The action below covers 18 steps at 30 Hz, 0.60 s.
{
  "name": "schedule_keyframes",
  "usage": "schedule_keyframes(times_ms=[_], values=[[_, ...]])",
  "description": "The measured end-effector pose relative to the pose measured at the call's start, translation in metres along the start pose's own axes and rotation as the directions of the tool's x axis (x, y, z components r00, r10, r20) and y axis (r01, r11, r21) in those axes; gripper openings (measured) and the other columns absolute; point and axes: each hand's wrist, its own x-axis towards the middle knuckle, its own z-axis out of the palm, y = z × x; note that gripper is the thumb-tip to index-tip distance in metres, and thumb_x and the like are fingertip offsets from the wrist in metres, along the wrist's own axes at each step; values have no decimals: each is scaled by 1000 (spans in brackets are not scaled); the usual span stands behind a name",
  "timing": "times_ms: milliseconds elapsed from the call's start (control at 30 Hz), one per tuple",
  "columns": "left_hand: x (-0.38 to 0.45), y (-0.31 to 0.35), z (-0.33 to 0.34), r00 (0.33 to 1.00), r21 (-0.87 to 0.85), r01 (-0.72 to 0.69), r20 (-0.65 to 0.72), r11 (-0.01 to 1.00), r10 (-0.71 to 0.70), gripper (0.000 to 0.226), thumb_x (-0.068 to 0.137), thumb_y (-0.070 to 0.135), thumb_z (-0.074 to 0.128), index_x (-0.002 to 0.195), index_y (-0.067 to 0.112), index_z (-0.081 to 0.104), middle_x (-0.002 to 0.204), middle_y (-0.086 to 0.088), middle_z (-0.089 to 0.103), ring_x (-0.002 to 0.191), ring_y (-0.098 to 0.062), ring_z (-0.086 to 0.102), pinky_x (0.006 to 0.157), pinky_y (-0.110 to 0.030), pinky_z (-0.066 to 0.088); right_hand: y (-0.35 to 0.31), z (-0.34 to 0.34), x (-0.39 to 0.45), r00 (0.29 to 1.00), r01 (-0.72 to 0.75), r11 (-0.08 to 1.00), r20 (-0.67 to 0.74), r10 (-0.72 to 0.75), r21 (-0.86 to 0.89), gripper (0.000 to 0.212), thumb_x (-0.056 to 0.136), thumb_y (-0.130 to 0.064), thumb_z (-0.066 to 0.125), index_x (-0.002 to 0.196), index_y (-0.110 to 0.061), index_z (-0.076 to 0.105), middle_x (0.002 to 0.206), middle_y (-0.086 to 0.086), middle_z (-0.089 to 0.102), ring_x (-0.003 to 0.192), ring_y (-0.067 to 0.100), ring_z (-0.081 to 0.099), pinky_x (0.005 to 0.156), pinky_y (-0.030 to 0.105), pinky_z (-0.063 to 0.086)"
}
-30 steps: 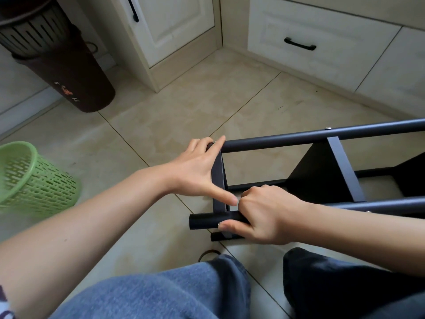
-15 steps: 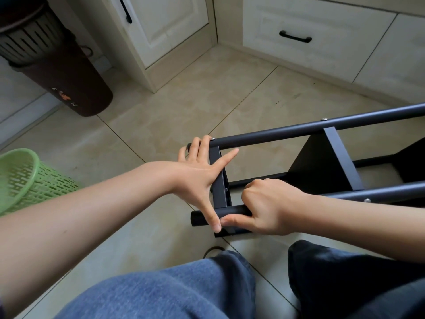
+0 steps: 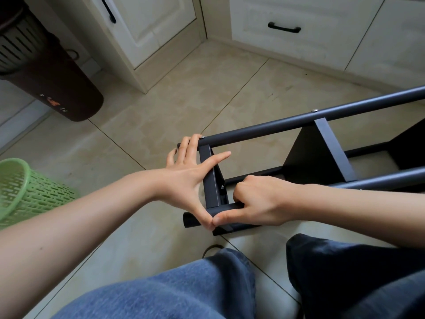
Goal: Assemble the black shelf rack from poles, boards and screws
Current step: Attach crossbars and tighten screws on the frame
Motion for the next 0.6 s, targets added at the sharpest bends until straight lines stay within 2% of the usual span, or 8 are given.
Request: schedule_keyframes(times_ms=[100,167,233,267,333,400,500,600], values=[[0,-1,4,998,-42,-21,-61,999,18,141,27,84,68,132,74,-25,150,-6,-49,132,-27,-55,116,-54,-20,0,-1,4,998,-8,998,66,4,63,78,72,-89,40,58,-13,49,55,-1,51,51,17,49,48,30,29],[0,-2,5,995,-45,-28,-97,999,23,141,26,84,69,132,75,-23,152,-6,-46,134,-27,-52,116,-52,-21,0,-10,8,992,-38,979,127,12,199,77,77,-85,40,67,-10,59,66,2,59,60,18,54,54,32,38],[0,-3,6,992,-49,-34,-120,998,28,142,26,83,70,134,75,-21,154,-5,-44,136,-26,-50,116,-51,-21,6,-22,12,982,-108,908,187,34,405,67,92,-68,35,89,-11,70,89,3,66,81,17,60,70,29,47],[-1,-4,6,992,-53,-38,-125,998,31,142,26,83,71,135,75,-20,154,-4,-43,137,-26,-50,116,-51,-21,11,-28,14,978,-142,862,206,45,486,57,100,-54,34,100,-10,71,96,3,63,85,15,58,72,25,47],[-1,-3,7,992,-67,-44,-123,997,36,140,26,82,71,134,76,-19,154,-4,-43,137,-26,-50,116,-51,-21,21,-36,18,966,-210,813,243,87,543,37,103,-23,37,112,-5,69,90,6,51,76,14,49,63,19,44],[-2,-2,6,992,-80,-46,-121,996,36,137,25,82,70,132,78,-16,155,-3,-42,138,-27,-49,116,-51,-20,29,-33,22,947,-270,767,304,103,582,34,100,-5,37,116,-1,66,80,6,46,66,13,44,56,20,41],[-2,-1,5,992,-98,-46,-120,994,34,134,25,81,69,132,77,-10,156,-2,-40,139,-26,-47,116,-51,-18,39,-26,30,921,-327,659,384,62,677,35,98,4,36,115,1,67,76,4,53,61,9,48,55,19,44],[-4,0,4,991,-101,-49,-125,994,37,131,25,82,67,135,74,-5,157,-2,-37,140,-26,-45,117,-51,-16,47,-26,35,904,-332,583,426,-27,741,29,99,3,44,114,-3,68,83,4,67,68,9,62,60,19,51]])
